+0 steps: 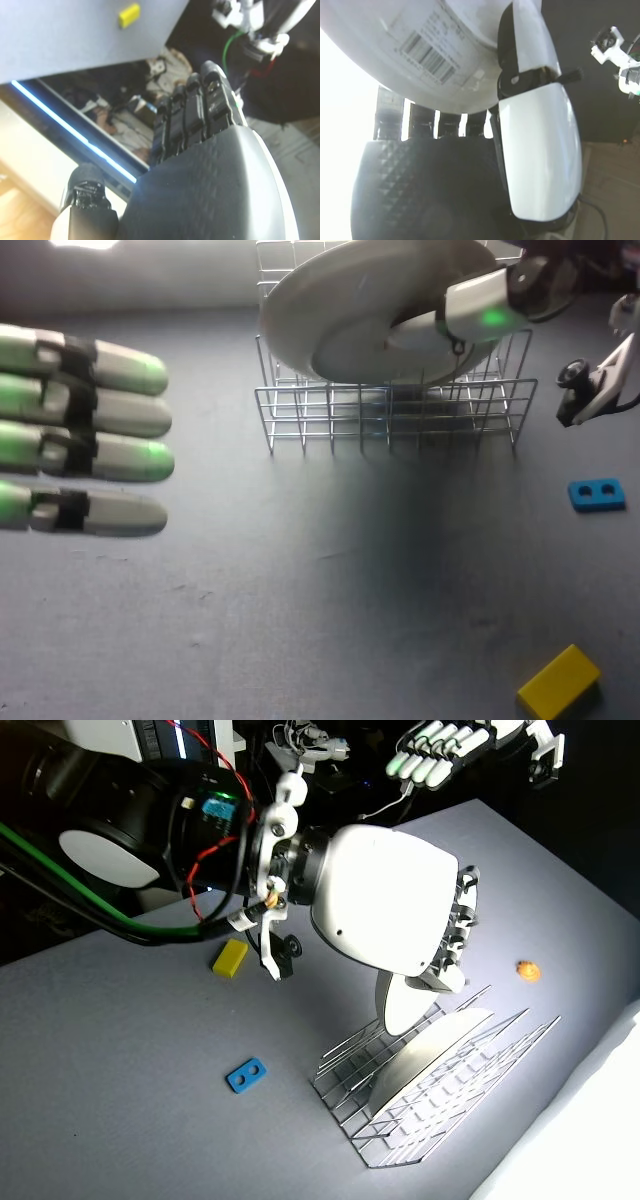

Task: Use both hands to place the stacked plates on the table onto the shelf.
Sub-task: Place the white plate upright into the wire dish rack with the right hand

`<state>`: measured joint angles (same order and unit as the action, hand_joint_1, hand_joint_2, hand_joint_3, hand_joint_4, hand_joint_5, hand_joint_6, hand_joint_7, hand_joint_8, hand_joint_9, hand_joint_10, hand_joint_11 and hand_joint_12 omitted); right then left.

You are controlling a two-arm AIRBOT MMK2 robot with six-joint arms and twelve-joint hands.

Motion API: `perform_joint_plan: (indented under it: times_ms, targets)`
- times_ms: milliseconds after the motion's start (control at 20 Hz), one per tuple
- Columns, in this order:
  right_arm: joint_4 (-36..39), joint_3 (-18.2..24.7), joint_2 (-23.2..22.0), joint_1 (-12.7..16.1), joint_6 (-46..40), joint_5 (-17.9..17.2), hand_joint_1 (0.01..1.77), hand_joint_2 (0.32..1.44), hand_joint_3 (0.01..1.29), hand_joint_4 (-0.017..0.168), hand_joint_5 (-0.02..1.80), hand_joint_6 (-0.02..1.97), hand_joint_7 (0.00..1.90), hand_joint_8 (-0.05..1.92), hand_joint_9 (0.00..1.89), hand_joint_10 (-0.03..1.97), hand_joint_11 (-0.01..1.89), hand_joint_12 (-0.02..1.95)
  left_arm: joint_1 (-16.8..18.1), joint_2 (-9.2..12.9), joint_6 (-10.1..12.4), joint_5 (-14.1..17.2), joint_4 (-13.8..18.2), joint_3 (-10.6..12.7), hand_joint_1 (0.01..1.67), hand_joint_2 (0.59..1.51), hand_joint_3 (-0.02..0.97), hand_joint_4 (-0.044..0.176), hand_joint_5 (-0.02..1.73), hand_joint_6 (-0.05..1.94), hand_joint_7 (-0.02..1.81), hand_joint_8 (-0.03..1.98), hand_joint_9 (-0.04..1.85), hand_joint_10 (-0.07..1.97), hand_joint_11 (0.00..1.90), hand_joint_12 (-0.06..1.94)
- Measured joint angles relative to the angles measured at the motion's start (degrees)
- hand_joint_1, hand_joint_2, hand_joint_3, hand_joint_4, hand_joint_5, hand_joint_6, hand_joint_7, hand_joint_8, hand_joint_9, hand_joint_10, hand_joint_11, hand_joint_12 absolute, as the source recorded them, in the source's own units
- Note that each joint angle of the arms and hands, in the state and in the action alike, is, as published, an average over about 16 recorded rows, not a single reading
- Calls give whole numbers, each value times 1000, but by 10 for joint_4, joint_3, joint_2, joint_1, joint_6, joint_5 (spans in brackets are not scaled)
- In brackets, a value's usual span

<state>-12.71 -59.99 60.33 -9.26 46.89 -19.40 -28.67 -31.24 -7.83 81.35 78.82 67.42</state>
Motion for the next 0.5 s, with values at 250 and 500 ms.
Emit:
perform_joint_plan:
  times_ms: [250, 500]
  targets:
    - [-4, -28, 24, -17, -1, -6, 1227, 1012, 12, -7, 966, 843, 1111, 777, 1090, 724, 777, 1409, 56, 7, 20, 6, 42, -7, 12, 1139, 2, 4, 129, 12, 108, -1, 81, 15, 28, 156]
    - [-9, -53, 43, -39, -3, -14, 1227, 1011, 12, -7, 963, 832, 1111, 792, 1088, 735, 785, 1397, 85, 10, 38, 17, 74, -7, 12, 1138, 1, 4, 137, 12, 116, -1, 87, 16, 45, 104]
